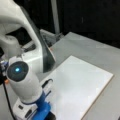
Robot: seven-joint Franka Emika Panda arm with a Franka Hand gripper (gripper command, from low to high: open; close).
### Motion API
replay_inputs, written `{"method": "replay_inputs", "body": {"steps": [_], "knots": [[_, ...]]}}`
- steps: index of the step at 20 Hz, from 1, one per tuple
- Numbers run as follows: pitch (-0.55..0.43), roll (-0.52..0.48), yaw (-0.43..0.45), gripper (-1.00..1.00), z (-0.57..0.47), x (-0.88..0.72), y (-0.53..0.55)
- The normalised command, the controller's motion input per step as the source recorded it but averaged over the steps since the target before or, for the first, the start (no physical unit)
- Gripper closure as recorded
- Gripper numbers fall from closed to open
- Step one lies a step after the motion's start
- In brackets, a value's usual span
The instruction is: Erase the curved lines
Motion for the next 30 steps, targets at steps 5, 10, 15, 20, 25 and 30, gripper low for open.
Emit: {"method": "replay_inputs", "body": {"steps": [5, 10, 15, 20, 25, 30], "knots": [[-0.054, 0.066, -0.022, -1.0, 0.07, -0.04, -0.09], [0.038, 0.009, -0.063, -1.0, 0.3, -0.16, -0.04], [0.115, -0.053, -0.087, -1.0, 0.34, -0.23, 0.13], [0.06, -0.146, -0.034, -1.0, 0.18, -0.25, 0.34], [0.005, -0.181, 0.015, -1.0, 0.13, -0.38, 0.56], [-0.058, -0.148, 0.064, -1.0, 0.05, -0.38, 0.52]]}}
